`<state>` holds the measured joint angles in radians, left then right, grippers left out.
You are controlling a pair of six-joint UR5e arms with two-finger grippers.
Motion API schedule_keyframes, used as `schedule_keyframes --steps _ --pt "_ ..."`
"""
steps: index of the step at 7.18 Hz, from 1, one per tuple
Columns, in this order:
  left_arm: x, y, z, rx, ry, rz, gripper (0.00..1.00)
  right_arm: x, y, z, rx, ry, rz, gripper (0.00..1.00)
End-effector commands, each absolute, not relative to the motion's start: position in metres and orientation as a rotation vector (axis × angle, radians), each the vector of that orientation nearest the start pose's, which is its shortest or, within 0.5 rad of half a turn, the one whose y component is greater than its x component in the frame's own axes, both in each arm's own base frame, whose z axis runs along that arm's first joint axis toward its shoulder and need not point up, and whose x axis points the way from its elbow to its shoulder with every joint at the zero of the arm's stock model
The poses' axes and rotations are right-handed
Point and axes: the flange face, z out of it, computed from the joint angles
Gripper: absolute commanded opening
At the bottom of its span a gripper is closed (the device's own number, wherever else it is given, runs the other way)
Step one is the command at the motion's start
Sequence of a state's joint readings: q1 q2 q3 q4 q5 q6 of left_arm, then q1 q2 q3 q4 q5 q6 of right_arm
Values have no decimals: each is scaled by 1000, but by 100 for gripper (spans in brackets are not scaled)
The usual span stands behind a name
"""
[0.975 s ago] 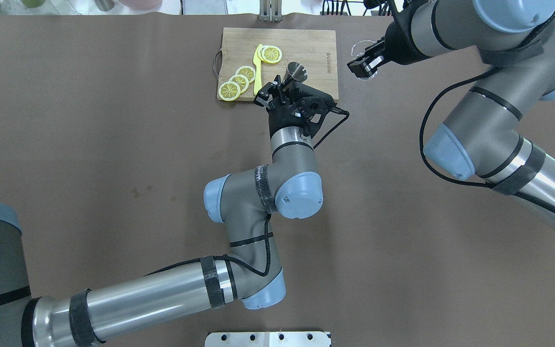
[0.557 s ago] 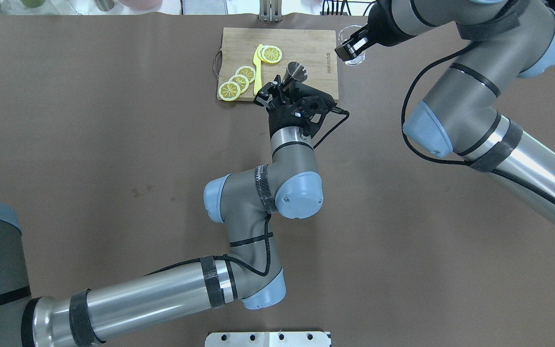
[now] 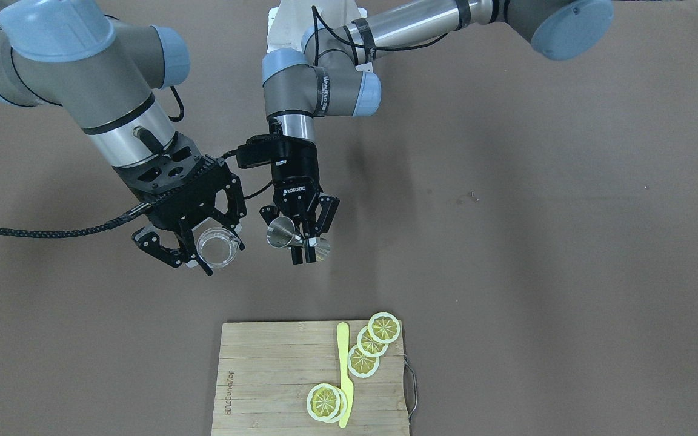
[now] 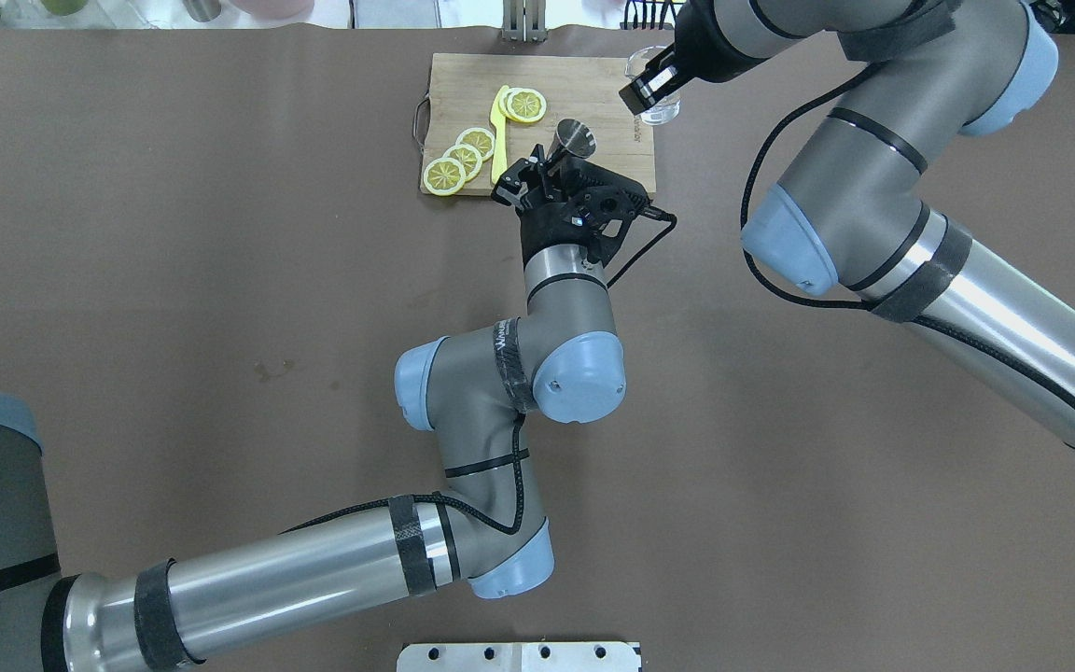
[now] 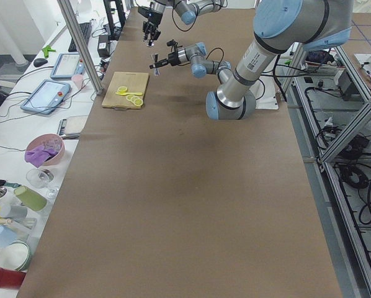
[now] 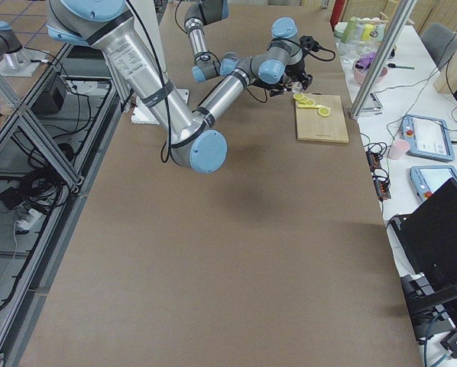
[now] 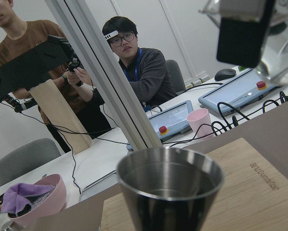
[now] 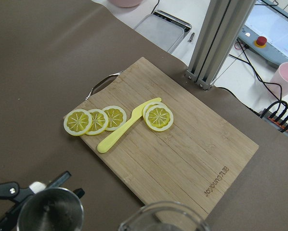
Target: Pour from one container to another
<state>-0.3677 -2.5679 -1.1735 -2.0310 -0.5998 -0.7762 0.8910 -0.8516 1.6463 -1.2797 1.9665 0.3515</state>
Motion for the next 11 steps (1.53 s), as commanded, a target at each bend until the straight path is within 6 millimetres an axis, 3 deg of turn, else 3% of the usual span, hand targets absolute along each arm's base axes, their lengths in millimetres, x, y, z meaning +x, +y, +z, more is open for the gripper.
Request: schedule_keyframes --steps 1,6,11 --pt "649 -481 113 1251 325 -148 0 -357 -575 148 763 -854 -523 0" --pt "649 -481 113 1250 324 -148 0 -368 -553 155 722 -807 -632 0" --pt "650 -480 113 1251 326 -147 0 -370 -553 149 667 -765 -680 0"
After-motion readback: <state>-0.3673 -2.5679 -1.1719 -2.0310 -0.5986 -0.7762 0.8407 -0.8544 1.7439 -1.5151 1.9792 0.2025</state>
